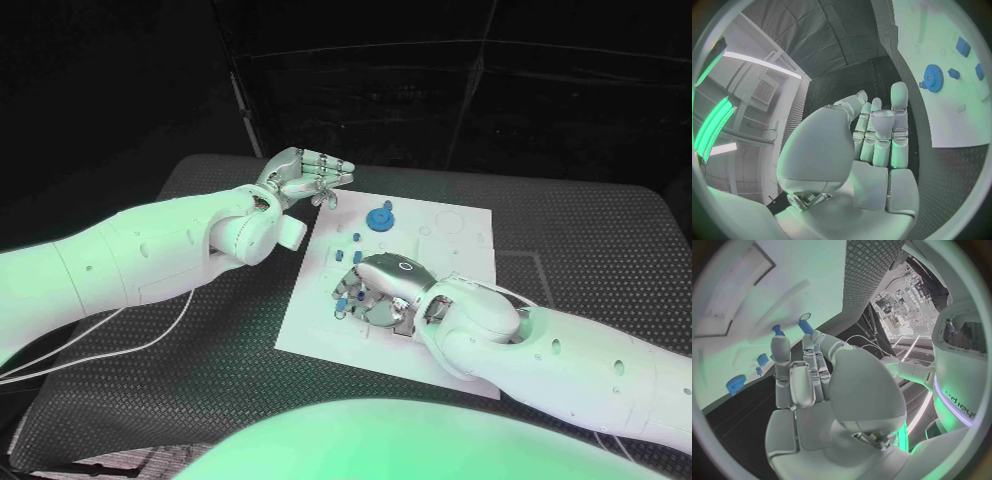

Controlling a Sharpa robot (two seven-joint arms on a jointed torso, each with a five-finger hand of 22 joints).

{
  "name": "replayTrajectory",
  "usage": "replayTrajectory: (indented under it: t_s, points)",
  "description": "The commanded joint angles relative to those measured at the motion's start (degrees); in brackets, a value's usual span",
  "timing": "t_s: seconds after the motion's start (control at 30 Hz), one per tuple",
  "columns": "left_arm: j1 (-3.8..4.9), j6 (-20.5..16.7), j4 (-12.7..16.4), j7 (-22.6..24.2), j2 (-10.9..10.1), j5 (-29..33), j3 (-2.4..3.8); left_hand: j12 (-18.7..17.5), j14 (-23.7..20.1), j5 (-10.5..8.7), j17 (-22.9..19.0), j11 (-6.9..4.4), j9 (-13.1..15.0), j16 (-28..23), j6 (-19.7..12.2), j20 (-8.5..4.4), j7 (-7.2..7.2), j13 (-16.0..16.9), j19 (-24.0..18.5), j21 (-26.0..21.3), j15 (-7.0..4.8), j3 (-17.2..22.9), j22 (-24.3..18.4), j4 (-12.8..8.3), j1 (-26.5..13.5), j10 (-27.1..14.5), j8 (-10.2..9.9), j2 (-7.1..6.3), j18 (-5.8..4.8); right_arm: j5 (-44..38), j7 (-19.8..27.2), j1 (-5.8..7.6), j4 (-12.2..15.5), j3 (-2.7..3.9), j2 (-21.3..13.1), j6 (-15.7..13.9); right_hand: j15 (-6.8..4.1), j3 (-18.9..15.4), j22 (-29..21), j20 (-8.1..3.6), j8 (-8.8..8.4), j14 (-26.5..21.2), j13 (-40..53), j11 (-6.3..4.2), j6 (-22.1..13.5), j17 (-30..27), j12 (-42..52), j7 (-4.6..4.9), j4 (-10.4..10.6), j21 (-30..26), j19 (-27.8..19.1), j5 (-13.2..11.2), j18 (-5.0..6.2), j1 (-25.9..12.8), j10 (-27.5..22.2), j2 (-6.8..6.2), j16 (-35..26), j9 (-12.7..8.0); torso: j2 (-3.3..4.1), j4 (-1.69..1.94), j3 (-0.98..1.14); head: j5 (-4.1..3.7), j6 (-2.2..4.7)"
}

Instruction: Assemble the parts on the task board

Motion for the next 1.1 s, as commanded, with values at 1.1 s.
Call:
replayTrajectory:
  t_s: [1.1]
  points:
    - [0.12, 0.38, 0.08, 0.22, -0.06, 0.24, 0.07, 0.44, -0.38, -0.15, -0.08, 0.0, 0.0, -0.27, -0.22, 0.08, 0.14, -0.09, -0.3, -0.15, 0.15, -0.07, -0.1, -0.39, 0.07, -0.46, 0.08, 0.68, 1.18, 2.04, 0.98, -0.08, 1.29, 0.02, -0.47, -0.49, -0.8, -0.51, 0.82, -0.41, 0.39, 2.03, 0.14, -0.4, 1.92, 0.64, -1.08, -0.47, 0.26, 0.48, 0.36, -1.04, -0.78, -1.76, 1.51, 0.66, 0.43, 0.07, 0.05, -0.01, 0.0, 0.26, 0.01]
